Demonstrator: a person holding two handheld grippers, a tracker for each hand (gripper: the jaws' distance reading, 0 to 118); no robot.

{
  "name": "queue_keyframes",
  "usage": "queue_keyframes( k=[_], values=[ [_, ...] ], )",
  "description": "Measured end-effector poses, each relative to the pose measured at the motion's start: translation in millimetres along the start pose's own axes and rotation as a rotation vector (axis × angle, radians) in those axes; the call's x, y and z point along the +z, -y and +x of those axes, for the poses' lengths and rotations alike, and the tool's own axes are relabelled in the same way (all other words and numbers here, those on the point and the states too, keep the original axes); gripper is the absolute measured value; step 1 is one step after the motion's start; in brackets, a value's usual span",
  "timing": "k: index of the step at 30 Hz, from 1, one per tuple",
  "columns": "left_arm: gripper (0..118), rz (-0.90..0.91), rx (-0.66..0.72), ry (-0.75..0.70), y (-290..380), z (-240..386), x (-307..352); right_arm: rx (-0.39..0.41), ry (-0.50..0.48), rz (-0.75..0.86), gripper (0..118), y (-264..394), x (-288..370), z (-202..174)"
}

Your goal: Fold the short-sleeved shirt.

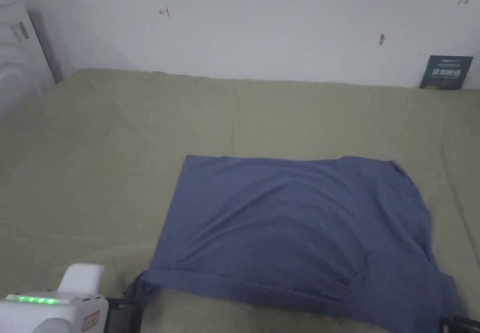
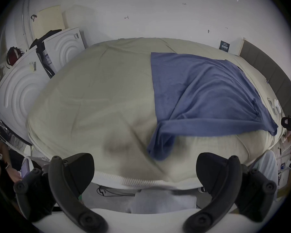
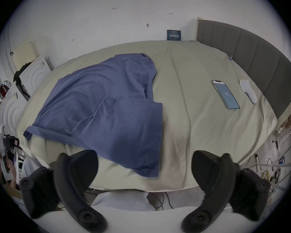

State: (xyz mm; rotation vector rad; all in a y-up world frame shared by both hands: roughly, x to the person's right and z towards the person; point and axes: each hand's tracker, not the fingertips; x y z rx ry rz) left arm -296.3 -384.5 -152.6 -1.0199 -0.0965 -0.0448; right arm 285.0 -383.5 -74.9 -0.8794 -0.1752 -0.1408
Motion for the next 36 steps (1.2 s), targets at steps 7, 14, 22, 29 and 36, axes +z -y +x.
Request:
queue_keyframes(
  k=[7, 14, 22, 29, 36],
  values=[
    [0, 0.002, 0.069, 0.068, 1.9, -3.8, -14.3, -0.02, -0.022, -0.013, 0, 11.6, 0.0, -6.0],
    [106, 0.021, -0.004, 0.006, -24.3, 1.5, -35.9, -0.007, -0.006, -0.011, 0, 12.3, 0.3, -7.2],
    [96, 0.054, -0.087, -0.056, -43.8, 23.7, -71.1, 0.002, -0.004, -0.026, 0, 10.7, -7.3, -2.0],
    [8, 0.056, -0.066, 0.008, -47.2, 32.4, -65.6, -0.002, -0.001, -0.029, 0, 9.8, -10.6, 9.8],
    [9, 0.039, 0.012, 0.039, -41.0, 36.1, -47.5, -0.01, -0.022, -0.043, 117, 7.8, -21.9, 15.4]
  ],
)
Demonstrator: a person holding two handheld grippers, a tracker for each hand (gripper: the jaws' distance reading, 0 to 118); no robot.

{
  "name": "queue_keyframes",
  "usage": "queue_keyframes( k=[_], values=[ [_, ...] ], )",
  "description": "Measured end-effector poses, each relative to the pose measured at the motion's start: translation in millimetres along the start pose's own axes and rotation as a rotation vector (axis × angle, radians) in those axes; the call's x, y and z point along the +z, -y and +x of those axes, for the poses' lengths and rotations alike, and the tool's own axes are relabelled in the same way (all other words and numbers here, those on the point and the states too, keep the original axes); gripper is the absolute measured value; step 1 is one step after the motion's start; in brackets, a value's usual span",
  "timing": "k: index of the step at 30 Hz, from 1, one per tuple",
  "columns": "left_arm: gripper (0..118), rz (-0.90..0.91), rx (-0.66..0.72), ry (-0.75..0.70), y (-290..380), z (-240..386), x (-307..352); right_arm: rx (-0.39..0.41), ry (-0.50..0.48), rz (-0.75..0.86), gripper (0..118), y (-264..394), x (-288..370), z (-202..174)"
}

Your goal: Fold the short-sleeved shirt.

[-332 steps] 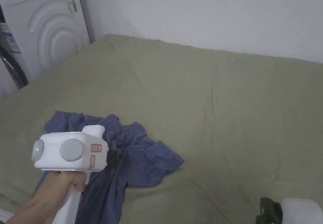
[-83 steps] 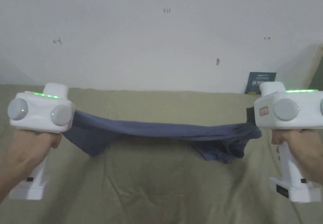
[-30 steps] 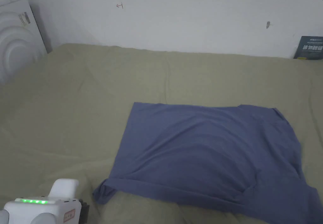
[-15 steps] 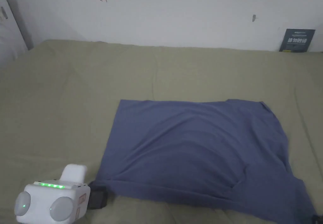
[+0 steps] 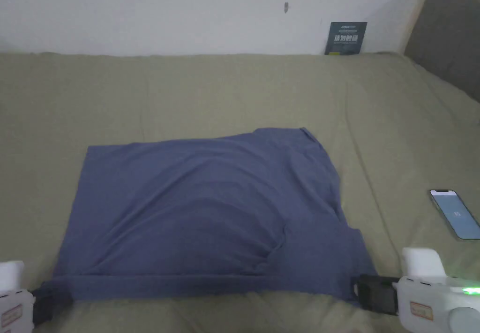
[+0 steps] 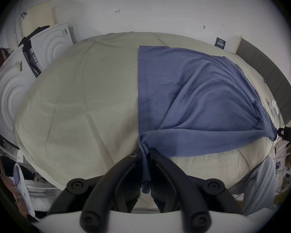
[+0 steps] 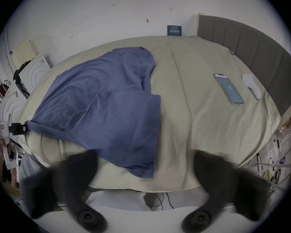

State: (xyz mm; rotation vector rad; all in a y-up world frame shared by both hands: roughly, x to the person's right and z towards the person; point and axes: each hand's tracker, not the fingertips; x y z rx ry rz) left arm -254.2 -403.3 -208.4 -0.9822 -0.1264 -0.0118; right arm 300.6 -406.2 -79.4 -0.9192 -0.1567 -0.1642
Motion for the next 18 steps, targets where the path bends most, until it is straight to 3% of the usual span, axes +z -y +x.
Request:
queue_keyframes(
  k=[3, 8, 9, 10, 11, 12, 18],
  values=[
    [9, -0.004, 0.008, 0.006, -5.6, -11.5, -7.7, 0.04, -0.057, -0.015, 117, 1.3, 0.5, -10.5],
    [9, -0.004, 0.005, -0.009, -8.1, -3.2, -3.6, 0.134, -0.035, -0.096, 113, -2.0, -31.6, -15.0],
    [9, -0.004, 0.007, -0.008, -8.5, -3.3, -2.9, 0.145, -0.026, -0.101, 97, -1.3, -34.5, -14.9],
    [9, -0.002, 0.01, -0.008, -8.9, -3.2, -2.5, 0.163, -0.017, -0.099, 64, -0.4, -34.1, -15.0],
    [9, -0.007, 0.009, -0.007, -9.5, -6.4, -4.5, 0.167, -0.031, -0.087, 22, 1.2, -32.8, -14.5],
    [9, -0.009, 0.009, -0.004, -9.8, -6.6, -4.5, 0.164, -0.022, -0.052, 15, 0.7, -29.0, -11.8],
    [9, -0.012, -0.001, -0.002, -13.5, -7.2, -2.0, 0.125, -0.082, -0.036, 12, -12.7, -7.8, -4.9]
  ],
)
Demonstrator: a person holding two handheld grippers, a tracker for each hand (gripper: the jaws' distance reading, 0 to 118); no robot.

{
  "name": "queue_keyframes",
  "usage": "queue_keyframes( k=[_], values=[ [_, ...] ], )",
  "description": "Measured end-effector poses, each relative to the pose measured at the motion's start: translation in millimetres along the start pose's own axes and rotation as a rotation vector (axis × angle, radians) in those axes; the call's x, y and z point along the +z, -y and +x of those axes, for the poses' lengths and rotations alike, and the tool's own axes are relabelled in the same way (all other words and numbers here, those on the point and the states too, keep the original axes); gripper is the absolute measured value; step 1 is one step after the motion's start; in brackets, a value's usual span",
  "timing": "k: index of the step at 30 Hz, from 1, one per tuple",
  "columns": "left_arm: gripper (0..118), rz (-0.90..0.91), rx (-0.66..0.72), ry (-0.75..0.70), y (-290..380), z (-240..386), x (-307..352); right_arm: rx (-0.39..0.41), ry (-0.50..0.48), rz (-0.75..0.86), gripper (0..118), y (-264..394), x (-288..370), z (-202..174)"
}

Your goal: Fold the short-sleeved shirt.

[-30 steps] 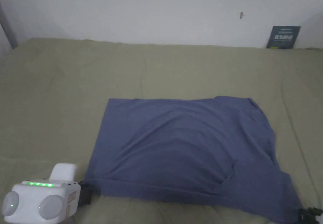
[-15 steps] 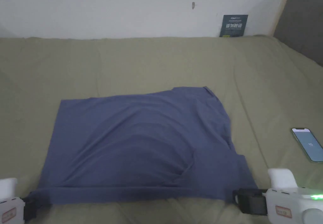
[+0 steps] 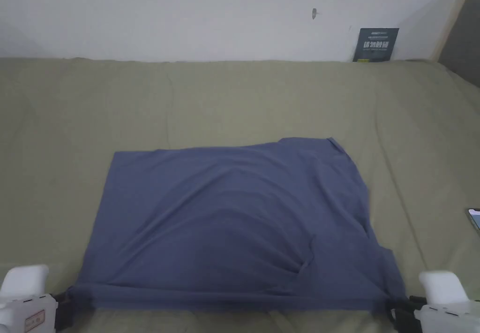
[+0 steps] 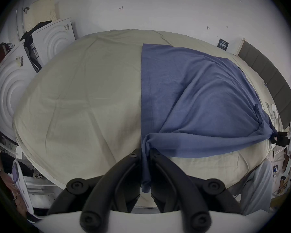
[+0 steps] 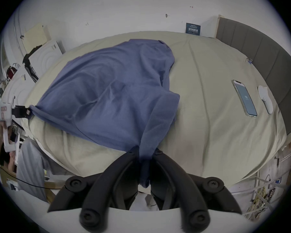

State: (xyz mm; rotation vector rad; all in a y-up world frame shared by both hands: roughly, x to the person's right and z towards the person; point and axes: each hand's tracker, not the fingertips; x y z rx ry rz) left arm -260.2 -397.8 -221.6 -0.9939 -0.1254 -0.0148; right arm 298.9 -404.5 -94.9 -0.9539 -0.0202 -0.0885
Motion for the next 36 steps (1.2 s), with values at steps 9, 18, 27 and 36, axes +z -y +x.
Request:
queue_keyframes(
  k=[9, 18, 27, 36],
  values=[
    [9, 0.051, -0.01, 0.009, -34.3, -12.6, 0.7, -0.015, -0.025, 0.074, 12, -51.6, 15.5, -4.9],
    [9, 0.079, 0.016, 0.028, -92.4, -5.7, -24.2, -0.026, -0.021, 0.082, 12, -126.8, -21.0, 0.9],
    [9, 0.051, 0.001, 0.014, -143.1, 1.5, -74.2, -0.027, 0.015, -0.001, 12, -189.0, -92.2, 5.7],
    [59, -0.005, 0.002, 0.003, -160.2, 3.5, -122.6, -0.084, 0.075, -0.1, 69, -196.4, -130.8, 4.5]
  ],
)
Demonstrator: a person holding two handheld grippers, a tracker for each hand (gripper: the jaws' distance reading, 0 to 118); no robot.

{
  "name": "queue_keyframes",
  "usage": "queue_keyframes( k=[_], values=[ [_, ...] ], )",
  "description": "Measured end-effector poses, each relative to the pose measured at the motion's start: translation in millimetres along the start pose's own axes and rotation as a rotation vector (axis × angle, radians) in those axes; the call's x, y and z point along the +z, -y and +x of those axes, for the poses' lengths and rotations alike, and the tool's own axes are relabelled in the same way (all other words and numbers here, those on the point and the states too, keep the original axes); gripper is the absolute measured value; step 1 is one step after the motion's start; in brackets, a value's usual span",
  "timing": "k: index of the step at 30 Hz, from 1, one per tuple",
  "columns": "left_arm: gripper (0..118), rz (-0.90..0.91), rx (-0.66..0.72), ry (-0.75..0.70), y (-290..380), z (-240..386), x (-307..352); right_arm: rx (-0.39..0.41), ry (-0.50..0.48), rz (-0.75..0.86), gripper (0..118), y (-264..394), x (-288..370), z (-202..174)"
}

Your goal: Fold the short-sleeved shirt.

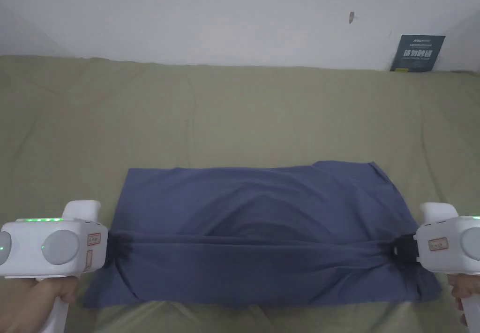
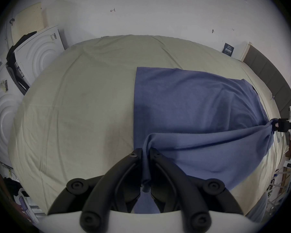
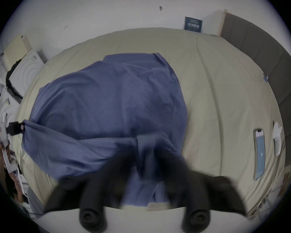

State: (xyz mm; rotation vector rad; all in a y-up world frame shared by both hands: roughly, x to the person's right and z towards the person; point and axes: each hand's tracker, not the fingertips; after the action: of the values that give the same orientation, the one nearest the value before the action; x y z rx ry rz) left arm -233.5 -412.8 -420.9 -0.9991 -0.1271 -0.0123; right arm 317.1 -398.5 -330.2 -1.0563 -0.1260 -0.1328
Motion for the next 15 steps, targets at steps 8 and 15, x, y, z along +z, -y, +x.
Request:
queue_keyframes(
  k=[8, 15],
  values=[
    [115, -0.014, 0.012, -0.12, 40.5, -14.5, 59.8, -0.061, 0.063, 0.06, 114, 34.8, 45.2, 12.2],
    [0, -0.007, 0.093, -0.09, 97.7, -24.7, 79.5, -0.039, 0.052, 0.125, 0, 106.5, 74.6, -1.5]
  ],
)
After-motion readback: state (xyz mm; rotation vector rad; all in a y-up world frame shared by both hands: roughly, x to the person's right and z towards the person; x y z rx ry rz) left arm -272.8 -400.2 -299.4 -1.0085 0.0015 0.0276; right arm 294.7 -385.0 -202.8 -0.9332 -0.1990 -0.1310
